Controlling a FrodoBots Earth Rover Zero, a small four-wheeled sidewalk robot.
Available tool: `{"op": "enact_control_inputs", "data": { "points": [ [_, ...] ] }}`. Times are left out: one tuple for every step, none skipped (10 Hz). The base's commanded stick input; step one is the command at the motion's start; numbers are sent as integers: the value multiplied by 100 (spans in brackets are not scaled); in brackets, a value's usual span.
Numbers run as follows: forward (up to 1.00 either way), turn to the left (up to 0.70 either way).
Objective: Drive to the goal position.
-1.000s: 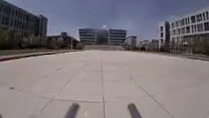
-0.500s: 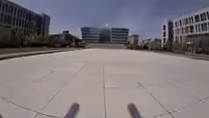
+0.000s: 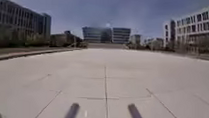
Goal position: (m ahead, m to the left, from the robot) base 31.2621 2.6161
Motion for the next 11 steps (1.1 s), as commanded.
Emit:
{"op": "enact_control_inputs", "data": {
  "points": [
    [70,0],
    [70,0],
    [70,0],
    [70,0],
    [70,0],
    [70,0],
    [70,0],
    [70,0],
    [70,0],
    [70,0],
    [70,0]
  ]
}}
